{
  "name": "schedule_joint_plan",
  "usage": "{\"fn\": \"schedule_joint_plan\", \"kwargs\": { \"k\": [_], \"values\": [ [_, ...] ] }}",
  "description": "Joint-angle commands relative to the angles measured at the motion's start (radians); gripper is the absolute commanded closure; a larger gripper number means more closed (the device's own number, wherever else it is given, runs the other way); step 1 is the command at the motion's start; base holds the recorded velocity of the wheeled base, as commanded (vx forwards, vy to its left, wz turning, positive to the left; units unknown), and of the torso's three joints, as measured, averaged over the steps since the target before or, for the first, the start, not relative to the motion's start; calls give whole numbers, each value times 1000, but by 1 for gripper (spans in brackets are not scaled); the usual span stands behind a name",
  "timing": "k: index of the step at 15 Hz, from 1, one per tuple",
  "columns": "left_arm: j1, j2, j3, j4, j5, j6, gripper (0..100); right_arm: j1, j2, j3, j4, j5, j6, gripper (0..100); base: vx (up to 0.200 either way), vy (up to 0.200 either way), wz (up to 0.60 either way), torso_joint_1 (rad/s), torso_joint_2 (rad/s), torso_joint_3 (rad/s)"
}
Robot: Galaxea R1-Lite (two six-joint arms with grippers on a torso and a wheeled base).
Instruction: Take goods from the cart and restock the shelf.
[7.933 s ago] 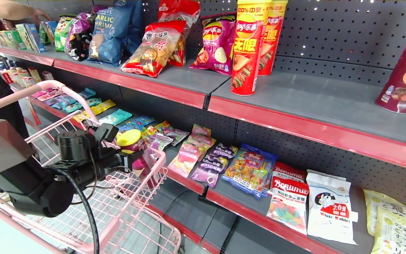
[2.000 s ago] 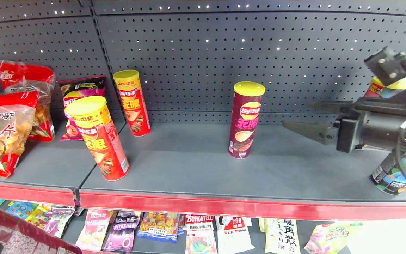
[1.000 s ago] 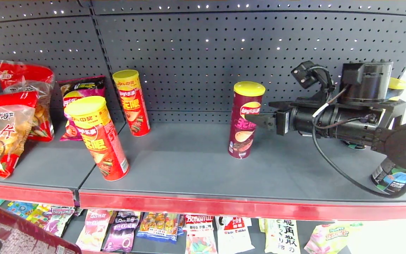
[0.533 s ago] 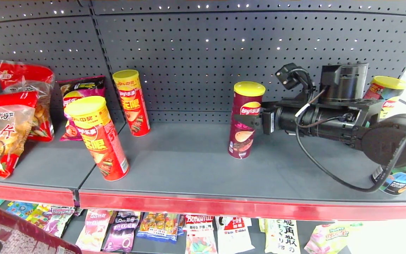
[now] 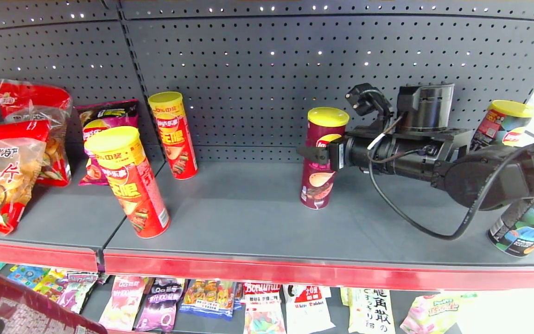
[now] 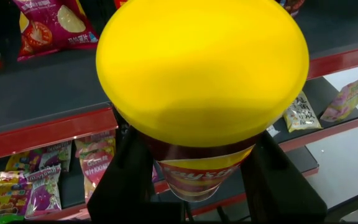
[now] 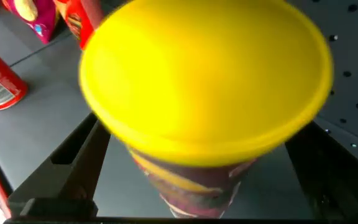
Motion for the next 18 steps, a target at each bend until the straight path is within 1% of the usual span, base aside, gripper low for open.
{"fn": "schedule_joint_plan", "kwargs": {
  "k": [1, 4, 5, 7, 9, 11, 12, 14, 15, 16, 17, 18],
  "values": [
    [0, 0, 0, 0, 1, 0, 100, 1, 21, -8, 0, -1, 1, 0, 0, 0, 0, 0, 0, 0],
    [0, -2, -1, 0, 1, 0, 100, 1, 38, -18, -2, -15, 1, 0, 0, 0, 0, 0, 0, 0],
    [0, -2, 0, 0, 1, 0, 100, 1, 53, -28, -22, -17, 1, 100, 0, 0, 0, 0, 0, 0],
    [0, 0, 0, 2, 1, 0, 100, 9, 64, -22, -66, -43, 1, 100, 0, 0, 0, 0, 0, 0],
    [2, 0, 3, 2, 1, 0, 100, 24, 53, -2, -66, -58, 1, 100, 0, 0, 0, 0, 0, 0],
    [0, -2, 3, 2, 1, -2, 100, 52, 5, 37, -63, -123, 1, 100, 0, 0, 0, 0, 0, 0],
    [0, -2, 3, 2, 1, -2, 100, 52, 5, 37, -63, -123, 1, 100, 0, 0, 0, 0, 0, 0],
    [2, -2, 5, 2, -1, -2, 100, 75, -90, 92, -62, -253, 1, 100, 0, 0, 0, 0, 0, 0],
    [0, -2, 6, 2, -1, -2, 100, 80, -102, 97, -62, -279, 1, 100, 0, 0, 0, 0, 0, 0],
    [0, 1, 8, 3, -1, -2, 100, 92, -130, 106, -65, -357, 3, 100, 0, 0, 0, 0, 0, 0],
    [0, 3, 11, 3, -1, -2, 100, 104, -140, 109, -66, -394, 4, 100, 0, 0, 0, 0, 0, 0],
    [0, 3, 19, 2, -2, -2, 100, 127, -169, 117, -65, -437, 34, 100, 0, 0, 0, 0, 0, 0]
  ]
}}
